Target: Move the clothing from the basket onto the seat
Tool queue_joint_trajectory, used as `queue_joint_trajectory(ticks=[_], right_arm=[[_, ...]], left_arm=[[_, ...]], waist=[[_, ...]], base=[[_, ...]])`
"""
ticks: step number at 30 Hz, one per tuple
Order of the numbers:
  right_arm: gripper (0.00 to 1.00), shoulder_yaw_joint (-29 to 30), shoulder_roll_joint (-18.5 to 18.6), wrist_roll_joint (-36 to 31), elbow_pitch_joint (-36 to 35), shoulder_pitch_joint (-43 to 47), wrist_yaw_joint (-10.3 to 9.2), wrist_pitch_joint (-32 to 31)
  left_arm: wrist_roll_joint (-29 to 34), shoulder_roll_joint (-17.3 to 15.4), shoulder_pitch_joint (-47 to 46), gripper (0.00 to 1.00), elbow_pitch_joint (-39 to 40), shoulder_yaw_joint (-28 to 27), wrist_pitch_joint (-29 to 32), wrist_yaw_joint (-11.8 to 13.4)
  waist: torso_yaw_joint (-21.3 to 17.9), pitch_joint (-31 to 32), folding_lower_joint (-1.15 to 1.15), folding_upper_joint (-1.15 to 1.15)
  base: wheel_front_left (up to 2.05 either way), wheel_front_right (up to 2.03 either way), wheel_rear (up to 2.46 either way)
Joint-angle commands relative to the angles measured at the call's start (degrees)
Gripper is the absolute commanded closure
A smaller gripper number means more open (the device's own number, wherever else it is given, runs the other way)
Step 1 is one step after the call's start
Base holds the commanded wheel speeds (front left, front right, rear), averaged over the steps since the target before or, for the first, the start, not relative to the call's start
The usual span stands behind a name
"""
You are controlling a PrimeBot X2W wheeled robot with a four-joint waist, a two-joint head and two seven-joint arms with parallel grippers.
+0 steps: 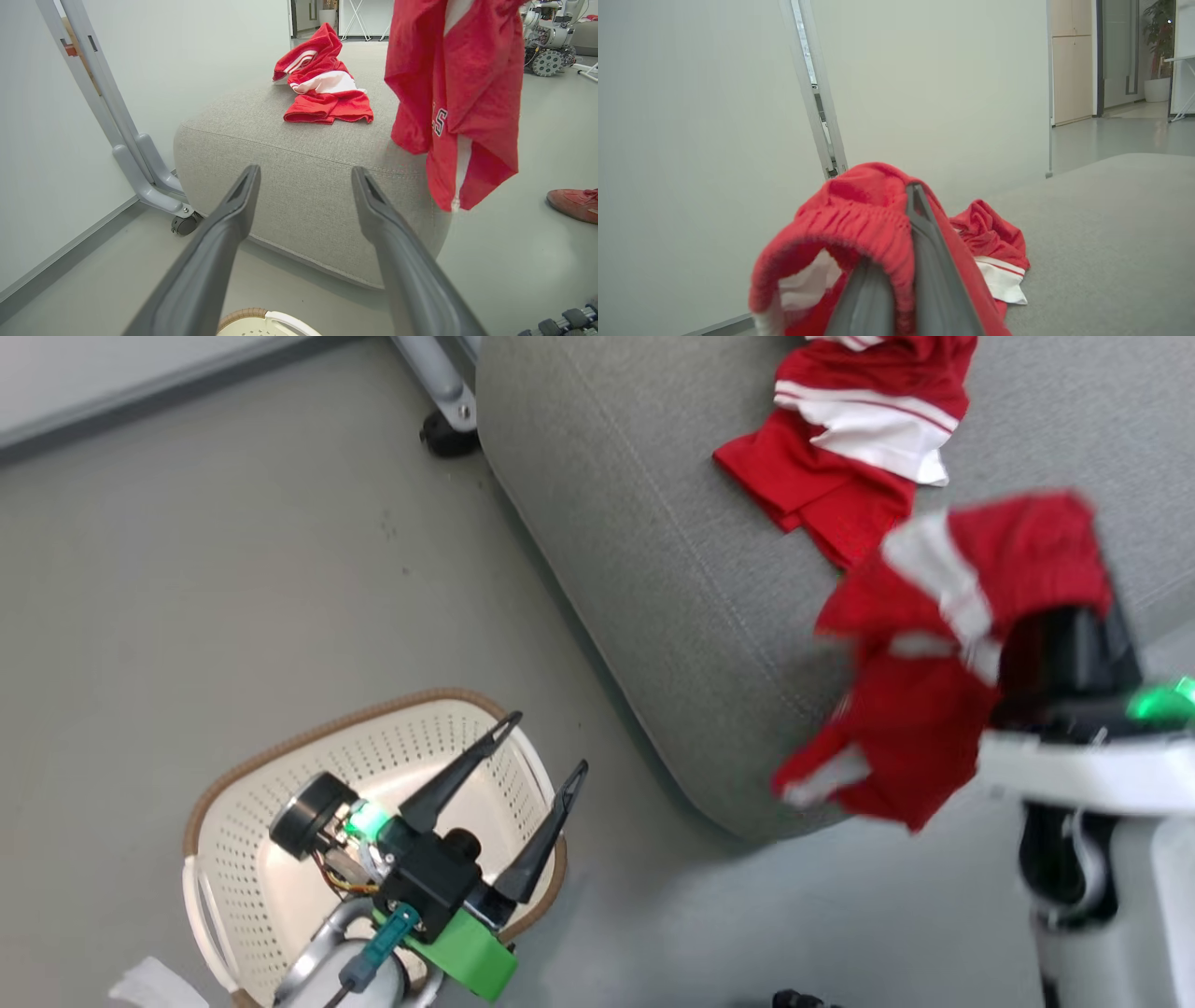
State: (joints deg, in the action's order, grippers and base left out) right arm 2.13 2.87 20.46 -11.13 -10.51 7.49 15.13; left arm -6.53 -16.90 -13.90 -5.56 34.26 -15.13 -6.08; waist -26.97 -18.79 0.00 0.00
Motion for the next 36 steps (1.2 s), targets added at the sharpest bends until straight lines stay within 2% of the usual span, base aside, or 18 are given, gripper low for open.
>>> queue_joint_trajectory(ticks=[1,6,12,18,23,28,32,36], right_arm=[[1.00,1.17,0.04,0.03,-0.30,-4.39,0.00,0.02],[1.00,5.54,0.17,-1.96,0.96,-21.17,0.00,0.02],[1.00,8.93,6.31,-2.20,9.08,-42.16,0.00,0.02],[1.00,10.72,12.13,-3.44,18.60,-54.53,0.00,0.02],[1.00,12.69,14.61,-4.57,22.62,-55.04,0.00,0.02],[1.00,17.39,15.62,-4.80,24.43,-47.49,-0.01,0.02],[1.00,21.35,14.79,-5.67,27.23,-39.65,-0.01,0.02],[1.00,24.63,12.72,-6.53,30.66,-35.44,-0.01,0.01]], left_arm=[[0.50,-1.22,-1.95,0.00,0.32,0.09,-0.01,-0.44],[0.90,-3.78,-7.08,0.00,2.36,0.38,0.70,-0.93],[0.73,-5.64,-12.12,0.00,4.89,0.84,1.11,-1.24],[0.62,-7.11,-13.23,0.00,5.54,0.97,0.97,-1.26],[1.04,-7.84,-12.94,0.00,5.80,1.07,0.79,-0.78],[1.25,-8.26,-12.43,0.00,5.70,1.46,0.62,-0.46],[1.12,-8.46,-12.10,0.00,5.69,1.79,0.71,-0.42],[0.70,-8.81,-11.71,0.00,5.92,1.80,1.26,-0.12]], waist=[[2.80,-7.65,0.00,0.00],[5.51,-16.71,0.00,0.00],[8.41,-24.64,0.00,0.00],[10.21,-28.71,0.00,0.00],[10.53,-30.06,0.00,0.00],[10.14,-30.29,0.00,0.00],[9.78,-30.16,0.00,0.00],[9.25,-30.23,0.00,0.00]], base=[[0.00,0.00,0.00],[0.00,0.00,0.00],[0.00,0.00,0.00],[0.00,0.00,0.00],[0.00,0.00,0.00],[0.00,0.00,0.00],[0.00,0.00,0.00],[0.00,0.00,0.00]])
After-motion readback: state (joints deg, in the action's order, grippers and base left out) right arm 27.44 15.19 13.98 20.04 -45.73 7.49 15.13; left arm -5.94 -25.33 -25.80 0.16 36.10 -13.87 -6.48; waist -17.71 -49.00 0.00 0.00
